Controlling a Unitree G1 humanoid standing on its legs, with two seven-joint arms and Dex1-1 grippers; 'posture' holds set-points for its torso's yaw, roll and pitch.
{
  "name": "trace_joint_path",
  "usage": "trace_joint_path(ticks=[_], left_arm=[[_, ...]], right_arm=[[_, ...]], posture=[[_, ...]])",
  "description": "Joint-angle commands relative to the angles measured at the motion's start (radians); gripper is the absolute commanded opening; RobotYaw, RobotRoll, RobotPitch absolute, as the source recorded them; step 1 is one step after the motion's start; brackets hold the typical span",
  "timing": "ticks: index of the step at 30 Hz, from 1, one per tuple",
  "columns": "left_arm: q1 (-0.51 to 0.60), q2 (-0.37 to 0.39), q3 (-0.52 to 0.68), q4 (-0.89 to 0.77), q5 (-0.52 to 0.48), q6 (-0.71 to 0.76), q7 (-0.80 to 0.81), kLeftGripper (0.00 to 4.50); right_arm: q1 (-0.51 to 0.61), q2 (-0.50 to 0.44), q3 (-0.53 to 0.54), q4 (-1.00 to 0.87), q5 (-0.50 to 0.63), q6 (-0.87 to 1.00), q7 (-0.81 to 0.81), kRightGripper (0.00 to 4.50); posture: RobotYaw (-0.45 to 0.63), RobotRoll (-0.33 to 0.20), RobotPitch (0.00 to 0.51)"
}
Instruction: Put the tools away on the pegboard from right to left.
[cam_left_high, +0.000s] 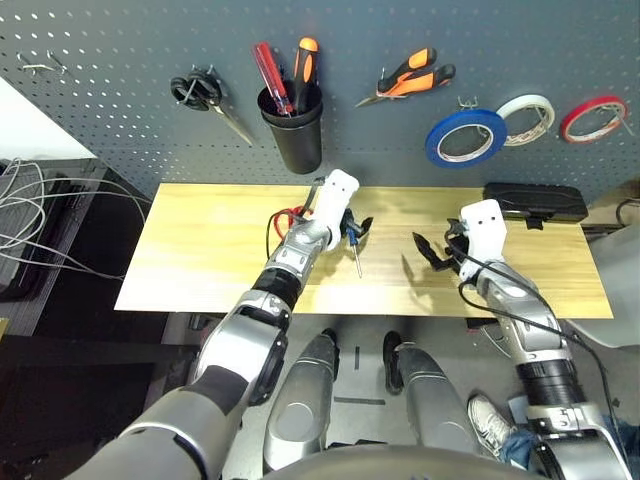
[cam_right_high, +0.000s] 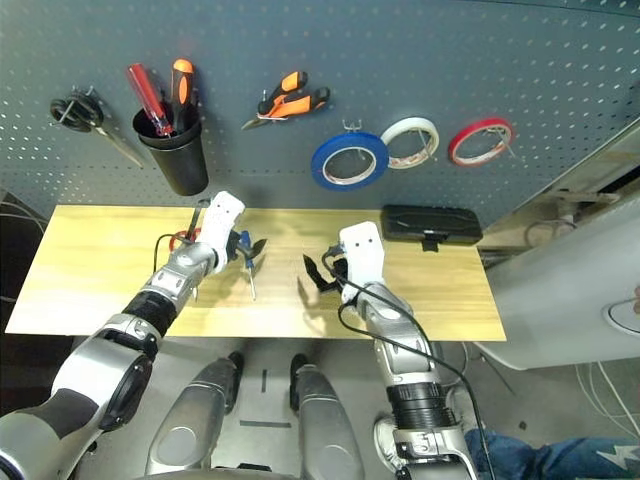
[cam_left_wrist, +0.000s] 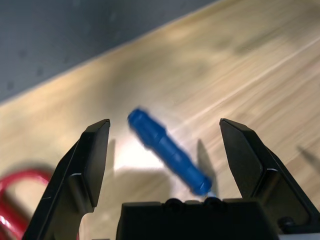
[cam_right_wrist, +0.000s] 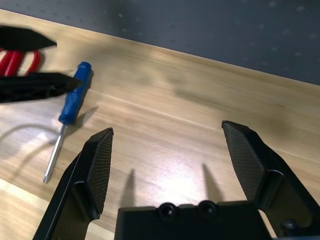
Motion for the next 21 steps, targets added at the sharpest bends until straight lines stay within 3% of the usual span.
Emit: trace_joint_path(ticks=[1,13,16,21], left_arm=[[-0.003,-0.019,0.029,0.065,-0.004,0.041,0.022,4.5],[-0.005,-0.08,0.059,0.124,0.005,0.068,0.024,4.5],[-0.004,-0.087,0.061,0.131,0.007,0.076,0.027,3.88],[-0.01,-0.089,0.063,0.127,0.01,0.085,0.047,2.19]], right_arm=[[0.006,0.013,0.022,-0.012,0.001,0.026,-0.002,4.48],[0.005,0.029,0.04,-0.055,-0.001,0.06,-0.012,4.48],[0.004,0.031,0.042,-0.059,-0.002,0.062,-0.013,4.5],[-0.006,0.029,0.04,-0.052,0.0,0.06,-0.012,4.5]], posture=[[0.06,0.0,0.32],[0.01,0.0,0.335],[0.01,0.0,0.335],[0.01,0.0,0.334]])
